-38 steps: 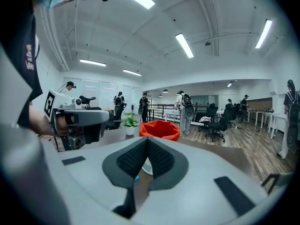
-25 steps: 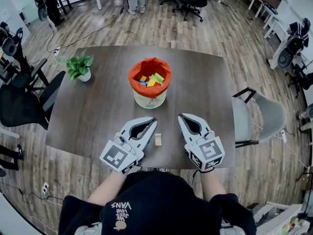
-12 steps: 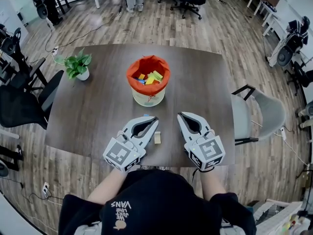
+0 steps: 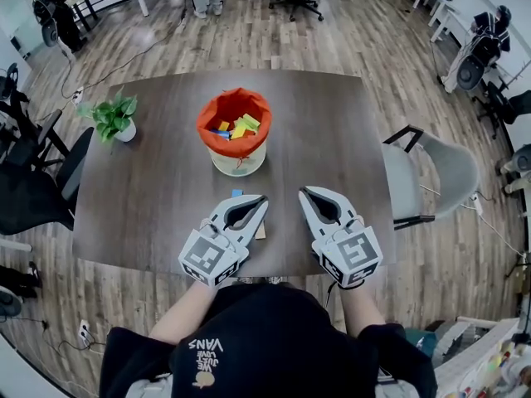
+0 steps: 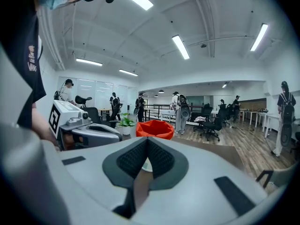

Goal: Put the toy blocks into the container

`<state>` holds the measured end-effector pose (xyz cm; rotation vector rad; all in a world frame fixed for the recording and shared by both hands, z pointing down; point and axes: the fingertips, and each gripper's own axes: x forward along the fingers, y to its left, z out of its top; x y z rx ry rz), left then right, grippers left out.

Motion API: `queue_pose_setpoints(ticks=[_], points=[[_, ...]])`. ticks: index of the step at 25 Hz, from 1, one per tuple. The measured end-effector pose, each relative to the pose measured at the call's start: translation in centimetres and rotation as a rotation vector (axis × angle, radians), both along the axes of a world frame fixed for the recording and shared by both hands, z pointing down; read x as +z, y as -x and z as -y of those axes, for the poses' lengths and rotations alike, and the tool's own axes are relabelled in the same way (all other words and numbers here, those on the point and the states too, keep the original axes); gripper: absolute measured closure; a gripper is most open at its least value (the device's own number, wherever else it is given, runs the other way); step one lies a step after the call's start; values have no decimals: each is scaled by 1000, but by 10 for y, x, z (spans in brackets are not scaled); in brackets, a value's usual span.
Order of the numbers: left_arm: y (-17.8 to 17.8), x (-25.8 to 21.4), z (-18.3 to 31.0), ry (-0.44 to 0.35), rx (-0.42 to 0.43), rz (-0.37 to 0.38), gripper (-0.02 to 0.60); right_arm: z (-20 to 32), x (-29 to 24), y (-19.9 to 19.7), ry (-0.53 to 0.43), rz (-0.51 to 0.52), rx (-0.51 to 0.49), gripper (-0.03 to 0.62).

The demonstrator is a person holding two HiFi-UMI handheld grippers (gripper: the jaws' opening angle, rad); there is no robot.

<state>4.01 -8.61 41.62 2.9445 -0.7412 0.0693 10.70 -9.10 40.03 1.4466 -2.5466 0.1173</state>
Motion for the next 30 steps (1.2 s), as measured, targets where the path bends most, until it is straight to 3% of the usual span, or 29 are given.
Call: queue_pose_setpoints(ticks=[13,30], points=[[-4,119,-5,202,0,289,569,-8,11,-8,30,-3,25,576],[9,197,-21,339,1,475,569,-12,22,-2,57,2,-4,576]])
